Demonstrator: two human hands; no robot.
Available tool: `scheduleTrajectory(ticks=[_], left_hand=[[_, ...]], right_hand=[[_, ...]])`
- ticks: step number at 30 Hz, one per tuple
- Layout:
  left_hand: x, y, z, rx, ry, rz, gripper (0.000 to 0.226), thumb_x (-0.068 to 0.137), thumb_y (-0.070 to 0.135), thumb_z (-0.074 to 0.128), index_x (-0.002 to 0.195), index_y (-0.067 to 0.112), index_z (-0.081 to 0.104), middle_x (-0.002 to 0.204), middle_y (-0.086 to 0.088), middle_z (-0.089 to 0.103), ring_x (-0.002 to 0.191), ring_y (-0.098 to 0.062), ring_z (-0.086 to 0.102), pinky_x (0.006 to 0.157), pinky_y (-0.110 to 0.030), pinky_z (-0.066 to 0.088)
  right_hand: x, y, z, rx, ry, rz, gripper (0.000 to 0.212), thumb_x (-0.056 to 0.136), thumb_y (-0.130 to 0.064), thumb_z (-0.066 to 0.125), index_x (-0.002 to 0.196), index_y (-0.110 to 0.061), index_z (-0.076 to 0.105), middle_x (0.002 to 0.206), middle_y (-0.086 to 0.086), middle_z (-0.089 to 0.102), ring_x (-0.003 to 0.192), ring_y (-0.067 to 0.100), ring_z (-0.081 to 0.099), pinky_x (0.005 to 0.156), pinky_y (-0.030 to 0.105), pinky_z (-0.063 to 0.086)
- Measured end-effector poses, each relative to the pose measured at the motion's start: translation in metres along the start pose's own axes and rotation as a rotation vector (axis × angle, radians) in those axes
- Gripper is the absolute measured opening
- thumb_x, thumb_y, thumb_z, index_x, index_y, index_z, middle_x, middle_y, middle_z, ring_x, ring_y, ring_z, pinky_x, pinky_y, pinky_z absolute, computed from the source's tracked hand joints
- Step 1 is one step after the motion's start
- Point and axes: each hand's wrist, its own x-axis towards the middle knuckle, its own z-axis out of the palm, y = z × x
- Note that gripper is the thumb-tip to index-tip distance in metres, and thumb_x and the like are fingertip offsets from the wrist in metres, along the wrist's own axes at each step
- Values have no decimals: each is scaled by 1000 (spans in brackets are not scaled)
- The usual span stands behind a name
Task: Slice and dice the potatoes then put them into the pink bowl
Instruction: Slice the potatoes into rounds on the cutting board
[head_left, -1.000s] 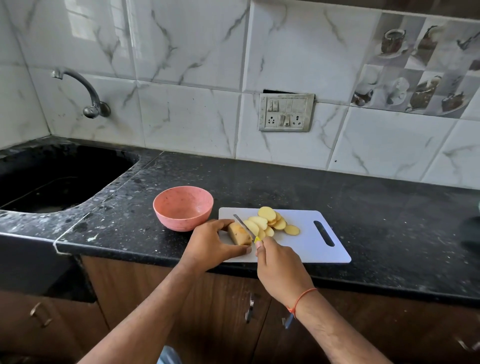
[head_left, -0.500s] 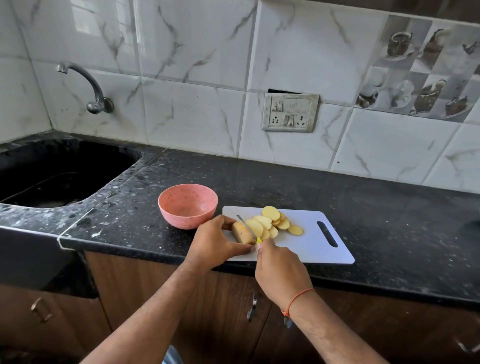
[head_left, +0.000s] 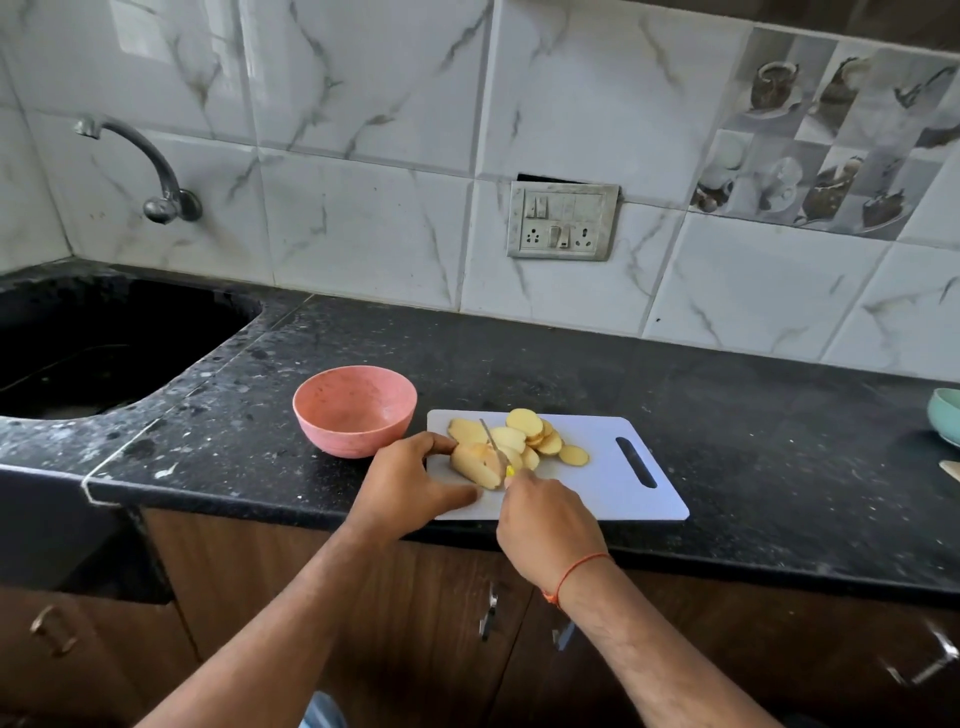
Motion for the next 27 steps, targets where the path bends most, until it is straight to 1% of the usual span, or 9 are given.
scheduleTrajectory(ticks=[4, 7, 10, 12, 14, 16, 19, 22, 27], left_hand=[[-2, 4, 4, 54, 1, 31, 101, 47, 84, 89, 131, 32, 69, 117, 23, 71, 106, 3, 65, 96, -27, 57], [-5, 9, 7, 98, 41, 72, 108, 45, 94, 79, 132, 31, 68, 121, 20, 70, 109, 0, 64, 96, -29, 56], [-7, 15, 10, 137, 61, 99, 98, 51, 91, 77, 128, 31, 70, 118, 20, 70, 108, 0, 63, 92, -27, 53], [-6, 16, 11, 162, 63, 117, 83, 57, 86, 76, 120, 32, 73, 111, 20, 70, 104, -2, 63, 87, -26, 53], [-5, 16, 12, 181, 71, 142, 79, 60, 84, 74, 119, 30, 75, 108, 20, 68, 103, -3, 62, 87, -27, 53], [-3, 14, 14, 186, 77, 144, 85, 62, 83, 75, 127, 29, 73, 113, 19, 68, 107, -4, 61, 91, -28, 53], [-2, 9, 14, 184, 77, 139, 88, 60, 88, 76, 132, 38, 68, 114, 22, 70, 106, 2, 61, 91, -27, 54], [-2, 9, 12, 161, 81, 124, 94, 57, 87, 81, 136, 38, 65, 120, 22, 68, 110, 3, 60, 93, -24, 52], [-6, 8, 9, 195, 51, 129, 104, 55, 93, 76, 141, 37, 60, 121, 23, 62, 110, -1, 58, 96, -30, 54]], right_hand=[[-2, 1, -2, 37, -5, -13, 14, 107, -28, 45, 97, -20, 50, 76, -4, 49, 72, 17, 52, 59, 28, 38], [-4, 0, 0, 53, -7, -12, 13, 106, -27, 46, 100, -19, 55, 79, -3, 55, 74, 18, 56, 60, 28, 41], [-6, -2, 4, 58, 5, -9, 13, 106, -27, 45, 96, -21, 50, 79, -2, 56, 73, 16, 57, 60, 28, 43], [-7, -4, 5, 65, 6, -22, 15, 107, -29, 45, 95, -22, 52, 80, -2, 58, 74, 15, 60, 60, 28, 45], [-7, -7, 6, 63, 4, -31, 17, 107, -30, 44, 96, -21, 54, 82, -2, 60, 75, 15, 61, 60, 28, 44], [-6, -6, 6, 64, 16, -32, 19, 108, -31, 44, 98, -20, 56, 82, -1, 61, 75, 15, 62, 58, 26, 41], [-8, 0, 5, 75, 48, -18, 22, 110, -33, 42, 101, -20, 57, 79, -3, 60, 68, 11, 57, 52, 22, 34], [-10, 7, 2, 102, 64, -8, 27, 110, -37, 39, 103, -20, 58, 79, -4, 60, 70, 11, 59, 54, 21, 35], [-12, 11, -4, 111, 54, 11, 25, 111, -37, 38, 102, -20, 55, 76, -7, 55, 66, 10, 54, 51, 19, 28]])
